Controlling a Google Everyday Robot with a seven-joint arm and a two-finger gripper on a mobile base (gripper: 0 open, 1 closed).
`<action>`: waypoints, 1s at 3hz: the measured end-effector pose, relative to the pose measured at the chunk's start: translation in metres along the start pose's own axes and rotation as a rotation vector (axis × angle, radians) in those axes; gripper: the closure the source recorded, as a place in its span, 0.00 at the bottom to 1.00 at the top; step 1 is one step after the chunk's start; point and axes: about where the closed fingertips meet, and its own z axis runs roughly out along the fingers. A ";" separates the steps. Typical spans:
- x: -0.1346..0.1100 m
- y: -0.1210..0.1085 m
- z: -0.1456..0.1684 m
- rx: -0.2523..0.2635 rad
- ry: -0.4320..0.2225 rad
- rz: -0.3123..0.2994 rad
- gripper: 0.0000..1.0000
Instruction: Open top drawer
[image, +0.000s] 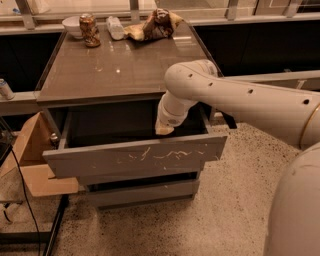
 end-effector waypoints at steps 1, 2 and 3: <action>0.000 -0.001 0.010 -0.005 -0.011 -0.005 1.00; -0.001 -0.001 0.018 -0.023 -0.015 -0.016 1.00; -0.002 0.001 0.024 -0.060 -0.021 -0.037 0.81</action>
Offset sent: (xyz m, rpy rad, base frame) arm 0.0098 0.0094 -0.0206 0.0085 0.0269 0.0414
